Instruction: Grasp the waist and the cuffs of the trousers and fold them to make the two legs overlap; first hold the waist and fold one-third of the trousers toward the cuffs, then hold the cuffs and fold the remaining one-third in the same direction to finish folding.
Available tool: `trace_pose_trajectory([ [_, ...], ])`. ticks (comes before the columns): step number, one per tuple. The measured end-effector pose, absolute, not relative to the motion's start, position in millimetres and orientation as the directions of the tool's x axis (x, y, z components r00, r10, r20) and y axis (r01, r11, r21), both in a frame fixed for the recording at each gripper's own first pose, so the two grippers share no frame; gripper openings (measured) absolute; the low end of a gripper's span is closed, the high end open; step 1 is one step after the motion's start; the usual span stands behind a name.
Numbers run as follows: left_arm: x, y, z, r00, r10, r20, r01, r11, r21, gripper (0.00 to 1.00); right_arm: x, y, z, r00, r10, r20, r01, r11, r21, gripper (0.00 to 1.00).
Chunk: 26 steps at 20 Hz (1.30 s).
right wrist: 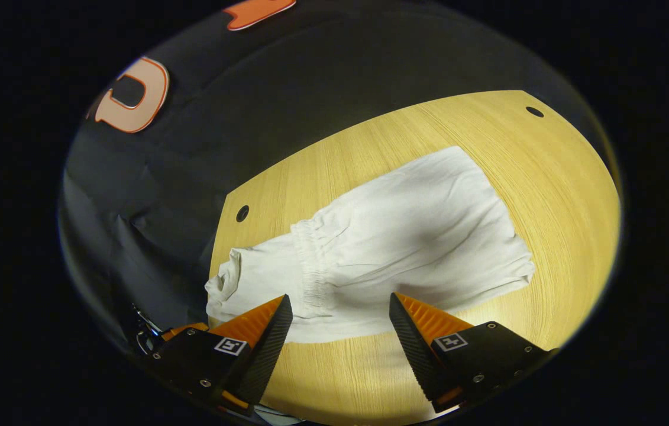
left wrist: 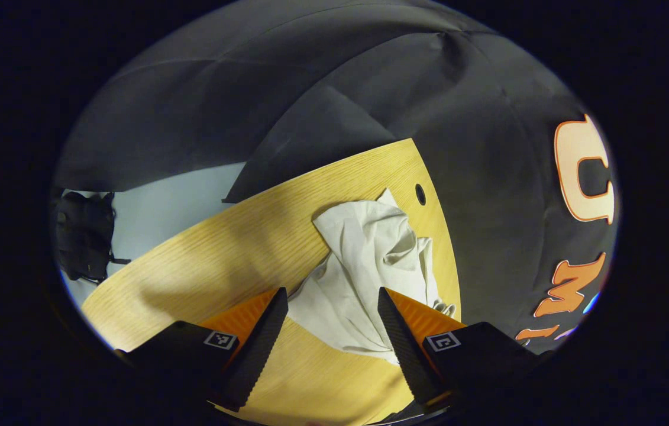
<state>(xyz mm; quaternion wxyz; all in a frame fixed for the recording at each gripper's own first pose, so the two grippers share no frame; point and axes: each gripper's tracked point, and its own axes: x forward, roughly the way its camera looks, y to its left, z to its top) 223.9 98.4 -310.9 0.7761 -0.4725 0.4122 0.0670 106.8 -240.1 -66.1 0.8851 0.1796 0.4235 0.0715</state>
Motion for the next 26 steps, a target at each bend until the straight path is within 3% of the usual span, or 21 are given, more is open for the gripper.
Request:
trace_pose_trajectory([
  [8,270.3,86.2,-316.7,0.658,-0.270,-0.703,-0.454,0.602,-0.656,1.00,107.9,-265.6,-65.4,0.629,0.282,-0.725,0.087,0.901,0.425,0.99],
  [10,277.4,80.8,-321.8,0.647,-0.260,-0.717,-0.458,0.619,-0.638,0.80,108.2,-271.3,-64.7,0.628,0.287,-0.723,0.091,0.896,0.434,0.99],
  [13,286.3,71.9,-327.6,0.644,-0.276,-0.714,-0.480,0.580,-0.658,0.21,105.1,-280.3,-70.8,0.617,0.284,-0.733,0.092,0.900,0.427,0.99],
  [14,275.1,78.5,-323.2,0.627,-0.276,-0.729,-0.499,0.576,-0.647,0.22,104.6,-282.9,-72.1,0.614,0.286,-0.736,0.093,0.899,0.427,0.99],
  [16,288.3,76.8,-335.0,0.659,-0.227,-0.717,-0.536,0.526,-0.660,0.09,103.7,-288.4,-75.1,0.608,0.296,-0.737,0.099,0.892,0.441,0.99],
  [21,283.7,70.3,-301.8,0.706,-0.194,-0.681,-0.498,0.547,-0.673,0.04,102.9,-303.3,-72.0,0.614,0.311,-0.725,0.085,0.887,0.453,0.98],
  [26,298.2,30.2,-218.9,0.790,-0.200,-0.580,-0.378,0.586,-0.717,0.04,103.1,-326.7,-64.1,0.615,0.333,-0.714,0.072,0.879,0.472,0.98],
])
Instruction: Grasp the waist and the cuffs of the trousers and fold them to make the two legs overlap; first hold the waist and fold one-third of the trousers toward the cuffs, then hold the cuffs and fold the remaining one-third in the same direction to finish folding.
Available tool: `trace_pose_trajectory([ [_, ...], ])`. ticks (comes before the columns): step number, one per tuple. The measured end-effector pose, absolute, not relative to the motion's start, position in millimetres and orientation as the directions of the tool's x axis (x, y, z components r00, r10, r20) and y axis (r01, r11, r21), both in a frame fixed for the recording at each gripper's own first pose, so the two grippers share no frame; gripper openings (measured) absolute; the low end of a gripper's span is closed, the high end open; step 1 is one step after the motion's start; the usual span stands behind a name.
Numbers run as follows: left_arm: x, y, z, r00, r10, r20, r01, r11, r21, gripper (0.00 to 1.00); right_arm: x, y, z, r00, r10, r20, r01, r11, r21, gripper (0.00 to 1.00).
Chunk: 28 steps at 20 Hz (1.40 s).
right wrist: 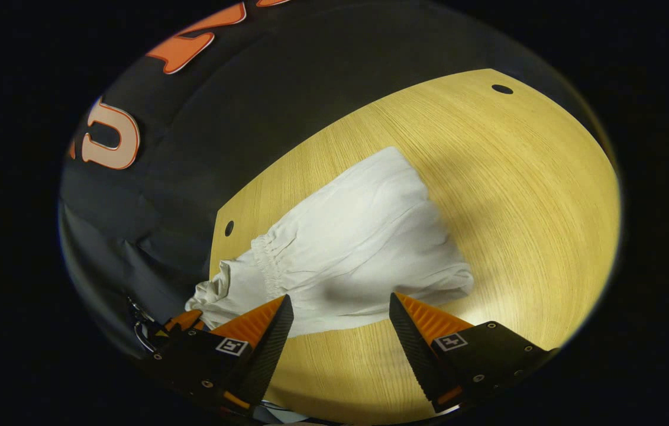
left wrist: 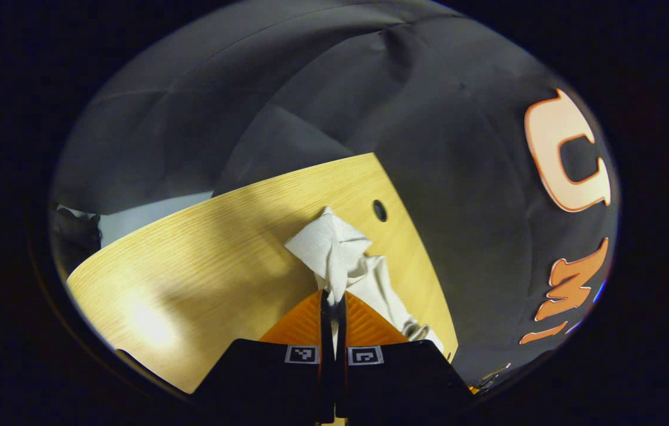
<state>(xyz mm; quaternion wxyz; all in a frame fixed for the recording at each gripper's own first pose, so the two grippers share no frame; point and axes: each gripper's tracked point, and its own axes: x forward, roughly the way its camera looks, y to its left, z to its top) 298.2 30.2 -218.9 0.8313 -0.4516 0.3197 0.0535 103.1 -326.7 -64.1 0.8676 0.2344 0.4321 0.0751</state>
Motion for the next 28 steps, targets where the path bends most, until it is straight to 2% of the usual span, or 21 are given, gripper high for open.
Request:
trace_pose_trajectory([
  [7,315.4,-60.9,-108.8,0.862,-0.240,-0.446,-0.184,0.671,-0.718,0.04,101.1,-371.1,-59.2,0.632,0.336,-0.698,0.046,0.883,0.467,0.98],
  [14,323.6,-195.0,-65.0,0.850,-0.343,-0.400,-0.015,0.744,-0.668,0.04,93.8,-418.4,-46.0,0.659,0.349,-0.666,0.061,0.858,0.510,0.98],
  [22,324.1,-354.0,-65.2,0.765,-0.496,-0.411,0.138,0.750,-0.647,0.04,82.1,-477.3,-48.8,0.673,0.341,-0.657,0.108,0.833,0.542,0.98],
  [28,302.9,-440.9,-108.1,0.664,-0.558,-0.499,0.201,0.775,-0.599,0.04,78.6,-513.6,-54.5,0.676,0.321,-0.664,0.151,0.821,0.551,0.98],
])
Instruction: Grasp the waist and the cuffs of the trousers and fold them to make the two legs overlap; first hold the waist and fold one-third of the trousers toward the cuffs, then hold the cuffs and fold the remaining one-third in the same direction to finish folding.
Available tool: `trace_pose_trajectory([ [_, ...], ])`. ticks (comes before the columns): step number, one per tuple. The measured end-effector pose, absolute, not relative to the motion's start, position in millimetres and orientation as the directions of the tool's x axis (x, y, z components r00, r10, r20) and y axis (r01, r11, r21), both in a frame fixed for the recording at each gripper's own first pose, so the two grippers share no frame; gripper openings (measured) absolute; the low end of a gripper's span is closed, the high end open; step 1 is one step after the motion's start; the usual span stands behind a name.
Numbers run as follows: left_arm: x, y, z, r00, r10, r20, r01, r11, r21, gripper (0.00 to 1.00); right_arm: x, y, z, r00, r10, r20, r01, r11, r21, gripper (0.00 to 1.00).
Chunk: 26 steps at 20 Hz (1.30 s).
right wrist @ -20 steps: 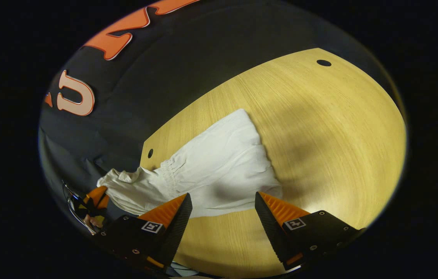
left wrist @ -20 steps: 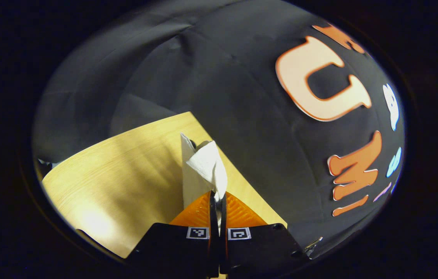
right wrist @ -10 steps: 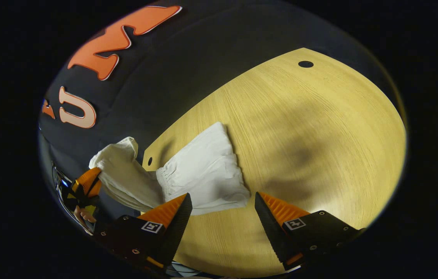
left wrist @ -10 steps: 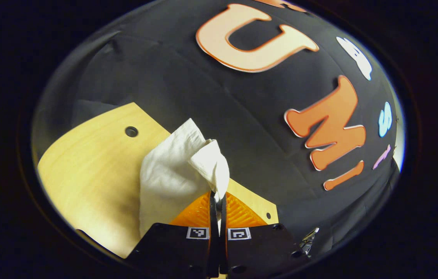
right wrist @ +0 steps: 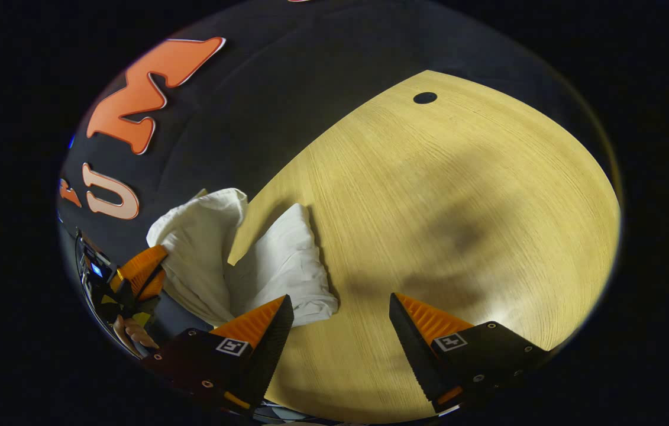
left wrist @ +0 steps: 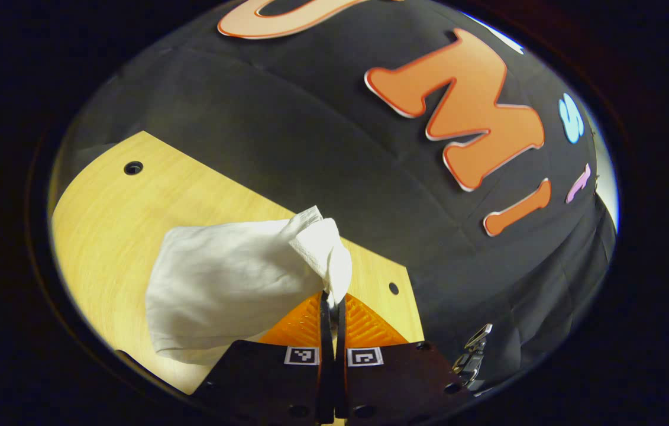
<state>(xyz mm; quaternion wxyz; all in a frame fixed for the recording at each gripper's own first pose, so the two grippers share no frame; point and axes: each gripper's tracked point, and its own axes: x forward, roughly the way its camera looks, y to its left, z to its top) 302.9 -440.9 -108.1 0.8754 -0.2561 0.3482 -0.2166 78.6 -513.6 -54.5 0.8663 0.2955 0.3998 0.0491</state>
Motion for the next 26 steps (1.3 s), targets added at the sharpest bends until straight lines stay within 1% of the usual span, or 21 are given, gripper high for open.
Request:
trace_pose_trajectory([
  [4,284.6,-476.8,-154.1,0.585,-0.550,-0.597,0.203,0.811,-0.548,0.04,77.5,-526.4,-61.0,0.674,0.299,-0.675,0.177,0.822,0.541,0.98],
  [9,268.9,-488.9,-193.7,0.514,-0.517,-0.684,0.245,0.853,-0.461,0.04,76.8,-530.6,-65.2,0.668,0.275,-0.692,0.197,0.831,0.521,0.98],
  [12,254.6,-495.7,-211.6,0.484,-0.503,-0.716,0.253,0.863,-0.436,0.11,75.6,-523.6,-66.1,0.662,0.278,-0.696,0.190,0.836,0.514,0.98],
  [14,246.7,-500.7,-218.1,0.470,-0.522,-0.712,0.244,0.852,-0.464,0.25,74.0,-518.2,-67.2,0.661,0.274,-0.699,0.176,0.848,0.499,0.98],
  [17,239.4,-491.4,-230.4,0.458,-0.524,-0.718,0.222,0.850,-0.478,1.00,71.5,-506.8,-62.7,0.665,0.261,-0.700,0.155,0.868,0.471,0.98],
  [18,238.9,-484.7,-232.0,0.465,-0.519,-0.717,0.221,0.852,-0.474,1.00,72.3,-501.8,-60.7,0.667,0.262,-0.698,0.148,0.871,0.468,0.98],
  [20,241.5,-466.0,-229.8,0.507,-0.484,-0.713,0.221,0.873,-0.435,1.00,73.2,-491.5,-53.7,0.676,0.260,-0.689,0.130,0.879,0.459,0.98],
  [22,250.6,-440.0,-221.9,0.571,-0.440,-0.693,0.222,0.896,-0.386,1.00,73.4,-482.4,-40.7,0.695,0.243,-0.676,0.102,0.898,0.429,0.98],
  [26,267.0,-365.0,-171.4,0.717,-0.336,-0.610,0.202,0.939,-0.279,1.00,84.9,-465.3,-8.3,0.765,0.192,-0.615,0.015,0.949,0.315,0.98],
])
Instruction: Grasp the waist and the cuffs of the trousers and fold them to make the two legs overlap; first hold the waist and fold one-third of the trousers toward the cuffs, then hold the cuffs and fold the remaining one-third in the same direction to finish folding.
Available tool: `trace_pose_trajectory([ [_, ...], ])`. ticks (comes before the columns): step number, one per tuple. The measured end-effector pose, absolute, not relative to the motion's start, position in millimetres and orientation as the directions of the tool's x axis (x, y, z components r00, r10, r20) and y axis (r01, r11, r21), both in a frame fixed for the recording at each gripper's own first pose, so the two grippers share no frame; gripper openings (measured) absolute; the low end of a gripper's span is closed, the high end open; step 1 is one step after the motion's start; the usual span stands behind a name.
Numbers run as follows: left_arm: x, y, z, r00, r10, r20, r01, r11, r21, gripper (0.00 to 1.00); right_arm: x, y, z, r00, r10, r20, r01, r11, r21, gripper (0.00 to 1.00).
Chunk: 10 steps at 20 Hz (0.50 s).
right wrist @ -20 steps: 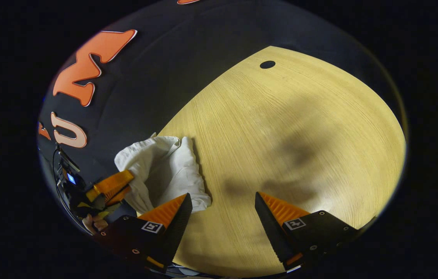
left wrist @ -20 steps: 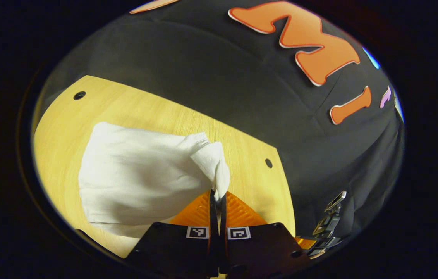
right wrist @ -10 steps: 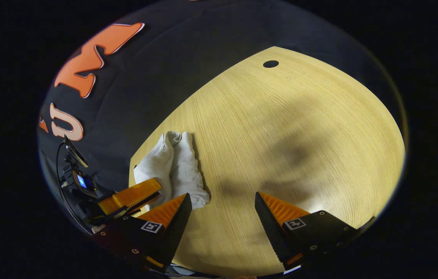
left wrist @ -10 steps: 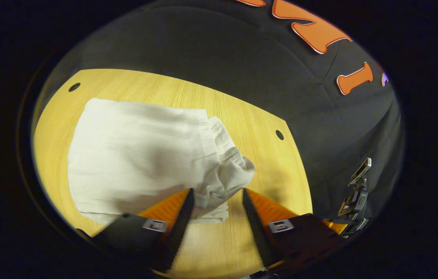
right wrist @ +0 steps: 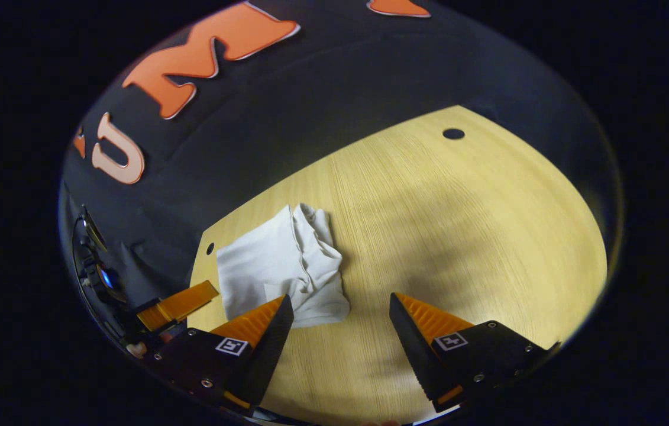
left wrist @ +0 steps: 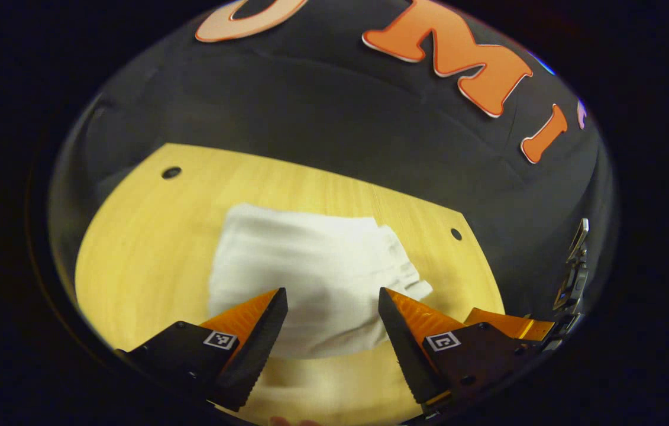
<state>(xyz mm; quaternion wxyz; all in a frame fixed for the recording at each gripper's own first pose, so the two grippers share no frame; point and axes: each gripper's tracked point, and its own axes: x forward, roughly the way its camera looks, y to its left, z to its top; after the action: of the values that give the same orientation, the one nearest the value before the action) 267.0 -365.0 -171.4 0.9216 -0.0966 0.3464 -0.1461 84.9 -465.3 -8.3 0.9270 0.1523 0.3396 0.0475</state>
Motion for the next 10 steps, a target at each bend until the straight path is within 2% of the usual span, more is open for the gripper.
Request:
trace_pose_trajectory([
  [5,275.4,-266.0,-111.4,0.845,-0.224,-0.486,0.159,0.972,-0.173,1.00,93.3,-432.2,50.0,0.874,0.162,-0.459,-0.080,0.978,0.192,0.98],
  [10,278.3,-204.3,-76.2,0.915,-0.159,-0.372,0.124,0.986,-0.115,1.00,87.3,-394.8,103.9,0.947,0.165,-0.277,-0.139,0.984,0.112,0.98],
])
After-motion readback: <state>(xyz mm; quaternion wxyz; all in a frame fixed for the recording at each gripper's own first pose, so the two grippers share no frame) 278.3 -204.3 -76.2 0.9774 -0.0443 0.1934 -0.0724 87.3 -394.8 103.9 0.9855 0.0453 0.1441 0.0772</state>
